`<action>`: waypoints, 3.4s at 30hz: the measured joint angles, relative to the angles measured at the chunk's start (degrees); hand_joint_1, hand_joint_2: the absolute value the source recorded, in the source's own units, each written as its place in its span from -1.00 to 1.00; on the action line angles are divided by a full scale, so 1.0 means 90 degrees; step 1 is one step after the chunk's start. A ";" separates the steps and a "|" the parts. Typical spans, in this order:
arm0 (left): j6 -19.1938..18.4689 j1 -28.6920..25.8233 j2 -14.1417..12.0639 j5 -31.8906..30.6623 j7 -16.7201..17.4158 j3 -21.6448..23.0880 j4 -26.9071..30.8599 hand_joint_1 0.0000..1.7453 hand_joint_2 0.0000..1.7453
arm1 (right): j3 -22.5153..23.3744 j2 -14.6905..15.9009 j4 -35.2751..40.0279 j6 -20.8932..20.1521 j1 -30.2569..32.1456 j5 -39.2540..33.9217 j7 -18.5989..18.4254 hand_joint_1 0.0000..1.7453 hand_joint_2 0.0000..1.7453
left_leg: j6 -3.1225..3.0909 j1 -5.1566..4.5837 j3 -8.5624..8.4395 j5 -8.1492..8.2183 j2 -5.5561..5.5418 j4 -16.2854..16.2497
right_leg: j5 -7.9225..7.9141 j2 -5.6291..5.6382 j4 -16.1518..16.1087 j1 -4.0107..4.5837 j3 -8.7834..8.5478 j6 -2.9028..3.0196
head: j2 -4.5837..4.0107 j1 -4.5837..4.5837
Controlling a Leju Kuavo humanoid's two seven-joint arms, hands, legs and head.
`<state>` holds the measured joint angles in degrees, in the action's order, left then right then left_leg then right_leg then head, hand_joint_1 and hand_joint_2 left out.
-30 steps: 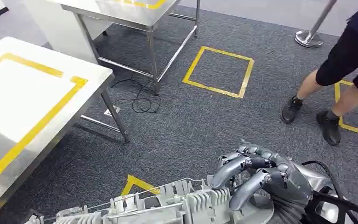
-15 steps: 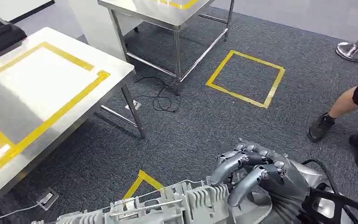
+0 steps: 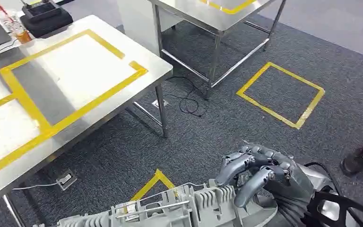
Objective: Take the parts from the cabinet and place them on the table.
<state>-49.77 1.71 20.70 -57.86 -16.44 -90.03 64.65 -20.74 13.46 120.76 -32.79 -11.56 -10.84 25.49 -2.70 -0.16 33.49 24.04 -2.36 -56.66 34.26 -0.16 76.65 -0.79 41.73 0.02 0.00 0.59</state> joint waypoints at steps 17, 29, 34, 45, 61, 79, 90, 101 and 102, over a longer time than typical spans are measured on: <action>-0.0223 -0.0065 0.0000 0.0628 0.0257 -0.0012 -0.0032 -1.00 -1.00 | -0.0022 -0.0022 -0.0092 -0.0078 -0.0035 -0.0051 -0.0087 1.00 1.00 | 0.0354 0.0116 0.1151 0.0787 0.0235 -0.2081 | -0.0793 -0.0310 -0.1870 0.0006 -0.0862 0.0121 | 0.0000 0.0024; -0.0318 -0.0067 -0.0027 0.0578 0.0274 -0.0005 -0.0029 -1.00 -1.00 | -0.0056 -0.0061 -0.0131 -0.0070 -0.0162 -0.0112 -0.0134 1.00 1.00 | -0.0031 -0.0001 -0.0047 -0.0072 0.0277 0.0114 | -0.0216 -0.0035 -0.0860 -0.0019 -0.0546 0.0016 | -0.0002 -0.0005; -0.0340 -0.0076 0.0012 0.0641 0.0272 -0.0005 -0.0041 -1.00 -1.00 | -0.0061 -0.0053 -0.0146 -0.0073 -0.0140 -0.0109 -0.0134 1.00 1.00 | 0.0068 0.0095 -0.0072 -0.0002 -0.0289 0.0042 | -0.0650 0.0032 -0.1066 -0.0142 -0.0384 -0.0333 | -0.0002 -0.0002; -0.0270 -0.0141 -0.0010 0.0763 0.0425 -0.0010 -0.0041 -1.00 -1.00 | -0.0085 -0.0070 -0.0165 -0.0061 -0.0175 -0.0090 -0.0163 1.00 1.00 | 0.0392 0.0155 0.0826 0.0880 0.0216 -0.1693 | -0.0870 -0.0081 -0.1967 -0.0106 -0.0894 0.0053 | -0.0002 0.0024; -0.0221 -0.0080 0.0015 0.0709 0.0418 0.0000 -0.0041 -1.00 -1.00 | -0.0170 -0.0078 -0.0167 0.0034 -0.0276 -0.0207 -0.0240 1.00 1.00 | -0.0001 0.0033 0.0041 0.0025 0.0191 -0.0071 | -0.0004 -0.0021 -0.0344 -0.0011 -0.0290 -0.0041 | -0.0002 -0.0022; -0.0345 -0.0097 -0.0005 0.0622 0.0371 -0.0002 -0.0024 -1.00 -1.00 | -0.0148 -0.0114 -0.0112 0.0010 -0.0281 -0.0464 -0.0262 1.00 1.00 | 0.0366 0.0096 0.0943 0.0931 0.0229 -0.2048 | -0.1009 -0.0006 -0.1967 -0.0017 -0.0754 0.0071 | -0.0002 0.0027; -0.0372 -0.0067 -0.0034 0.0325 0.0126 0.0005 -0.0007 -1.00 -1.00 | 0.0056 -0.0168 0.0080 -0.0066 -0.0197 -0.0476 -0.0325 1.00 1.00 | -0.0016 0.0032 -0.0124 0.0121 0.0293 -0.0007 | -0.0602 -0.0006 -0.1232 0.0037 -0.0439 -0.0003 | -0.0002 -0.0005; -0.0427 -0.0068 -0.0007 0.0262 0.0061 0.0002 -0.0010 -1.00 -1.00 | 0.0141 -0.0163 0.0097 -0.0073 -0.0077 -0.0505 -0.0253 1.00 1.00 | 0.0228 0.0037 -0.0151 0.0355 0.0146 -0.0163 | -0.0986 0.0020 -0.1982 -0.0047 -0.0766 -0.0115 | -0.0002 -0.0003; -0.0427 -0.0065 -0.0010 0.0262 0.0058 0.0002 -0.0010 -1.00 -1.00 | 0.0146 -0.0163 0.0097 -0.0073 -0.0073 -0.0505 -0.0250 1.00 1.00 | 0.0246 0.0046 -0.0159 0.0377 0.0148 -0.0169 | -0.0982 0.0021 -0.1988 -0.0056 -0.0770 -0.0083 | -0.0002 -0.0002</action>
<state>-53.62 1.12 20.61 -55.49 -15.91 -90.01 64.57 -19.43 12.00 121.63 -33.44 -12.22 -15.39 23.23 -0.49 0.26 32.06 27.43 -1.02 -58.18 25.42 0.03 58.76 -1.30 34.81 -0.72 -0.02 0.57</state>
